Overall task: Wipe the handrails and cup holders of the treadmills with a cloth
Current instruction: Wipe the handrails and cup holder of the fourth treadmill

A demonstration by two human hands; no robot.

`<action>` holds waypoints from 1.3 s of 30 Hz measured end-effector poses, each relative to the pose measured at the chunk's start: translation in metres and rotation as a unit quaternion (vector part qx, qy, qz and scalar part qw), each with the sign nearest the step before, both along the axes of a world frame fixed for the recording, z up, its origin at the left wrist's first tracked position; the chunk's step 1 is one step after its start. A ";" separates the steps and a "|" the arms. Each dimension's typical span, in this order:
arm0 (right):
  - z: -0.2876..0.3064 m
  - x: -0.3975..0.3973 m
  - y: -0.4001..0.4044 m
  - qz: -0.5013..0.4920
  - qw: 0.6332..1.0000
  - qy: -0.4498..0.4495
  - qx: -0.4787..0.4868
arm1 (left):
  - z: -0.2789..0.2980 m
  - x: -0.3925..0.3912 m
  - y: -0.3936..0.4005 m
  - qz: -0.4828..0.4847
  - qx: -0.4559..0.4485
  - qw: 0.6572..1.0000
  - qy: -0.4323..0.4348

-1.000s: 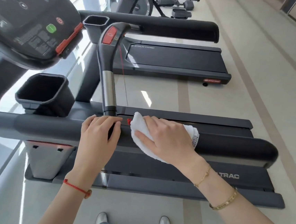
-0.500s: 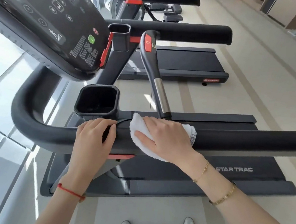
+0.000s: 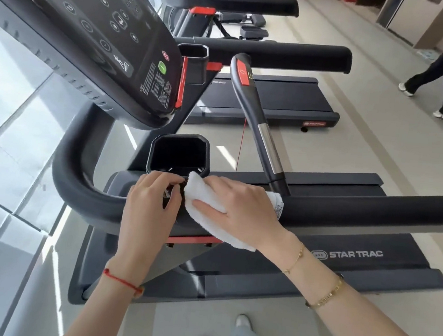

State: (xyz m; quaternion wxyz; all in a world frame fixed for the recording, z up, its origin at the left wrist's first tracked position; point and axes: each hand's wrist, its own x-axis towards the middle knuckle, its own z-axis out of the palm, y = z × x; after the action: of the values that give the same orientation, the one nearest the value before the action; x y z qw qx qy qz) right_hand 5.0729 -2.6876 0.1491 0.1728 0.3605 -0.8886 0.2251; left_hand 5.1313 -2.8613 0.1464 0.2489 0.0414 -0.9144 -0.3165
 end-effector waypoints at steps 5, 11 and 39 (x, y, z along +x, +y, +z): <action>0.018 -0.042 0.002 -0.074 0.996 0.012 -0.053 | 0.003 -0.016 -0.008 0.064 0.010 0.998 -0.001; 0.021 -0.122 -0.045 0.014 0.998 -0.015 0.053 | 0.007 -0.042 -0.017 0.133 -0.010 0.989 -0.063; 0.003 -0.114 -0.060 -0.029 0.954 -0.297 0.015 | 0.003 -0.054 -0.046 0.087 -0.012 0.987 -0.136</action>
State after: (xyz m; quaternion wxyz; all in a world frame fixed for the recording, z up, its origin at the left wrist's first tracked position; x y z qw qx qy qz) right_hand 4.9590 -2.7473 0.1518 -0.0978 0.2541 -0.9131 0.3033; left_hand 5.0777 -2.9076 0.1491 0.1494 0.1606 -0.9363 -0.2744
